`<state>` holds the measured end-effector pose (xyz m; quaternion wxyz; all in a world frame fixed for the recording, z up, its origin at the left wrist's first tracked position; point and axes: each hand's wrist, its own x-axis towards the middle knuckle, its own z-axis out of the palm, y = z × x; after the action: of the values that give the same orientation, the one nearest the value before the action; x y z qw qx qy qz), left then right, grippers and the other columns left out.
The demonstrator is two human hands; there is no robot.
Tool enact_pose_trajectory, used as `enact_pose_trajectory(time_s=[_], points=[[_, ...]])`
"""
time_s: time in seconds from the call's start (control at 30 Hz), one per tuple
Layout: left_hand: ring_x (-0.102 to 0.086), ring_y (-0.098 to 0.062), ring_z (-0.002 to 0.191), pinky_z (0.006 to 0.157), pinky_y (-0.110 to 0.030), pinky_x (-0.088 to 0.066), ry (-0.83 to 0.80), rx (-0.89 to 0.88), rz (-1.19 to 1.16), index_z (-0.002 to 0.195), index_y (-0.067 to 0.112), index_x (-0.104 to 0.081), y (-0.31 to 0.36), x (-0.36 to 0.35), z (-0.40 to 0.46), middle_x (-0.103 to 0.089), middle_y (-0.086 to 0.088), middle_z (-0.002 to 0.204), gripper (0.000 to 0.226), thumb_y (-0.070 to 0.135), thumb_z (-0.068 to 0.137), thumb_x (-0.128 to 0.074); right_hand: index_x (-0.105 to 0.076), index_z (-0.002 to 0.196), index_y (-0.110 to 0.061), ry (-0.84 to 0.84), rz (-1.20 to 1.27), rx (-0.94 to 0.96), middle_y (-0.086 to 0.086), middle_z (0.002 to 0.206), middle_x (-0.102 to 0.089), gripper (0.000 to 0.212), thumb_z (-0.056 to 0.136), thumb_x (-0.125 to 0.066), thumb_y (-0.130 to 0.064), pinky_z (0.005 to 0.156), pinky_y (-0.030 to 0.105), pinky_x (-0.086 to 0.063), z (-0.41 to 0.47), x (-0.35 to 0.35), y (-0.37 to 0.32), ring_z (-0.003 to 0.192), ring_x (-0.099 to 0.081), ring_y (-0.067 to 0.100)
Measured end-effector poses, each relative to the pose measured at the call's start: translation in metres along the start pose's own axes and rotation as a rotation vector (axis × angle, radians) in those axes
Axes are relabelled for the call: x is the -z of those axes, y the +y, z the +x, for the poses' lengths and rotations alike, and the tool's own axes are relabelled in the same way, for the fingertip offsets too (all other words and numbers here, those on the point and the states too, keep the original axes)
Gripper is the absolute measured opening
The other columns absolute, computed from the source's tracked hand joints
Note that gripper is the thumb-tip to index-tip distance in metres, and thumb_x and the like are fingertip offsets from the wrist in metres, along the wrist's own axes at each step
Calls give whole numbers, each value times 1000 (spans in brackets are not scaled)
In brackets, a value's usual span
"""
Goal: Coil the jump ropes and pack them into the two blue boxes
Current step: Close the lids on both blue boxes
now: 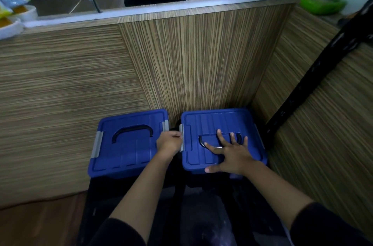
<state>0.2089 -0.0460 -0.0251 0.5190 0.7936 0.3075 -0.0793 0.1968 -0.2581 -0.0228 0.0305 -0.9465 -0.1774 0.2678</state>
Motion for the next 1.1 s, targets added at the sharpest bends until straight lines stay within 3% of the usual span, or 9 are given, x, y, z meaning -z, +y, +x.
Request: enact_pose_trajectory(time_s=[0.27, 0.57, 0.63, 0.7, 0.8, 0.87, 0.93, 1.0, 1.1], points=[[-67, -30, 92, 75, -47, -59, -49, 52, -146, 80, 12, -63, 5, 3, -2, -68, -12, 95, 17, -1, 78, -74, -5, 138, -63, -11, 7, -3, -6, 154, 27, 89, 62, -43, -89, 107, 66, 17, 0, 1, -1, 142, 19, 37], [-57, -13, 78, 66, -23, -50, 41, -109, 111, 79, 12, -55, 14, -8, -10, -52, 6, 79, 22, 8, 78, -76, -14, 141, -58, 21, 87, 34, -7, 156, 20, 84, 67, -41, -87, 108, 60, 18, -3, 3, 0, 144, 15, 33], [-52, -11, 74, 62, -22, -45, 41, -182, 193, 88, 10, -53, 13, -8, -14, -52, 1, 86, 16, 6, 85, -68, -32, 141, -46, 157, 303, 10, -9, 159, 2, 70, 78, -48, -73, 115, 51, 5, -7, 7, 4, 147, -3, 23], [-55, -19, 85, 72, -31, -51, 48, -222, 366, 100, 8, -51, 14, -12, -20, -54, -7, 97, 14, 3, 90, -59, -45, 138, -29, 461, 390, -92, -1, 154, -26, 59, 86, -57, -53, 113, 41, -25, -8, 8, 15, 140, -30, 22], [-51, -26, 108, 85, -34, -51, 81, -367, 754, 135, 9, -36, 10, -23, -31, -44, -14, 126, 53, -4, 87, -55, -42, 136, -14, 618, 450, -382, 12, 139, -42, 71, 79, -70, -44, 99, 44, -43, -6, 4, 38, 125, -43, 33], [-31, -28, 133, 105, -39, -39, 30, -536, 806, 150, 17, -15, 1, -32, -40, -24, -13, 150, 72, 12, 92, -57, -40, 135, -6, 468, 803, -513, 17, 135, -47, 83, 71, -78, -43, 96, 38, -44, -3, 4, 51, 121, -48, 34], [2, -21, 147, 118, -49, -2, -152, -624, 832, 153, 29, -5, -14, -36, -45, 6, 0, 161, 70, 50, 97, -41, -45, 132, 0, 354, 1087, -565, 16, 131, -53, 85, 67, -83, -39, 85, 30, -43, -2, 6, 58, 115, -54, 31], [23, -12, 144, 110, -45, 21, -236, -617, 904, 151, 38, 3, -29, -37, -46, 28, 10, 154, 76, 72, 88, -22, -50, 125, 3, 379, 1040, -558, 16, 122, -58, 82, 64, -85, -40, 73, 26, -44, -2, 9, 59, 103, -58, 29], [34, -12, 139, 109, -42, 29, -173, -626, 969, 148, 37, 12, -34, -41, -49, 36, 8, 150, 92, 87, 74, -11, -57, 108, 3, 496, 863, -538, 11, 102, -62, 65, 67, -83, -40, 51, 23, -38, -3, 7, 52, 81, -56, 23]])
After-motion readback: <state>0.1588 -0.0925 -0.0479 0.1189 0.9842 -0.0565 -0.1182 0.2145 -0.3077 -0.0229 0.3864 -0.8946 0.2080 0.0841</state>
